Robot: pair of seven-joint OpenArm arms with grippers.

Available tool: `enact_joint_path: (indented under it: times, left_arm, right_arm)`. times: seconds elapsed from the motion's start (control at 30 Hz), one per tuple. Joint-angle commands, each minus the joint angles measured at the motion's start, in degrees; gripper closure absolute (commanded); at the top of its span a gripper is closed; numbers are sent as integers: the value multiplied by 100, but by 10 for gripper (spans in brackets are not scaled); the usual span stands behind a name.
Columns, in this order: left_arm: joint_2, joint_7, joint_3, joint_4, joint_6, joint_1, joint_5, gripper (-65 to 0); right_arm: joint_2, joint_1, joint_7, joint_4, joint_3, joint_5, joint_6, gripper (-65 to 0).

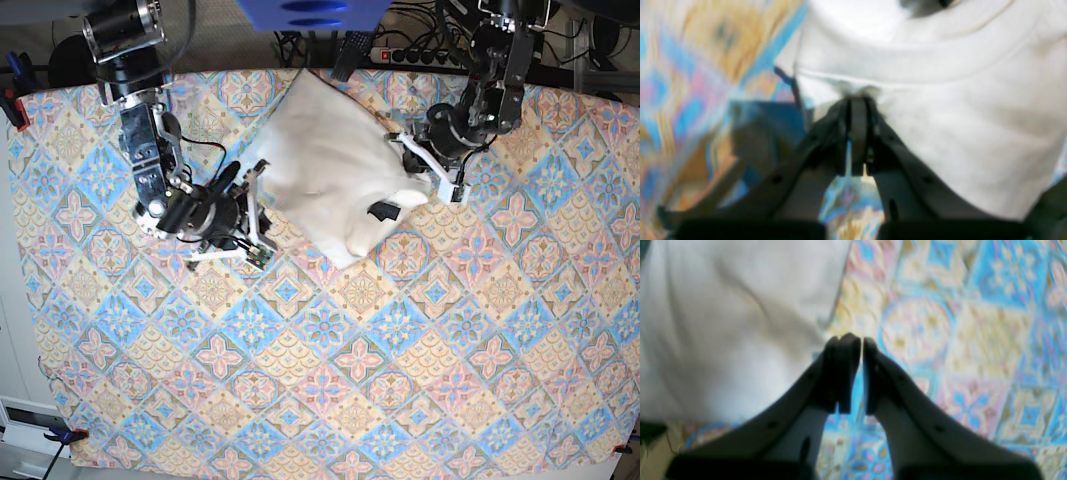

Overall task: Fold the T-shirt properly
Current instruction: 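Grasp the bundle with both grippers and rotate it on the cloth, then drag the folded shirt across the cloth with the right gripper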

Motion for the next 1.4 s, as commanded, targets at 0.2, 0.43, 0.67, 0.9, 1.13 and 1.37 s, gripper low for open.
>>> enact_joint_path:
  times: [0.2, 0.43, 0.67, 0.9, 1.13, 1.37]
  left_arm:
    - [600, -72, 280, -975, -63, -1241, 577, -13]
    - [1119, -89, 649, -1969, -63, -2331, 586, -14]
    - [1198, -81, 500, -2013, -63, -2621, 568, -14]
    - [688, -28, -880, -1309, -63, -2120, 533, -13]
    - [249, -28, -1443, -325, -80, -1162, 515, -14]
    - [108, -28, -1443, 484, -71, -327, -56, -13]
  right_arm:
    - [116, -847, 123, 902, 312, 104, 19, -51]
    - [336, -1383, 149, 1262, 312, 104, 19, -50]
    - [186, -1629, 141, 1315, 171, 191, 19, -50]
    - [-280, -1155, 132, 1253, -505, 508, 19, -50]
    - [-640, -706, -149, 972, -804, 148, 19, -51]
    - [-640, -126, -158, -197, -1543, 112, 19, -51]
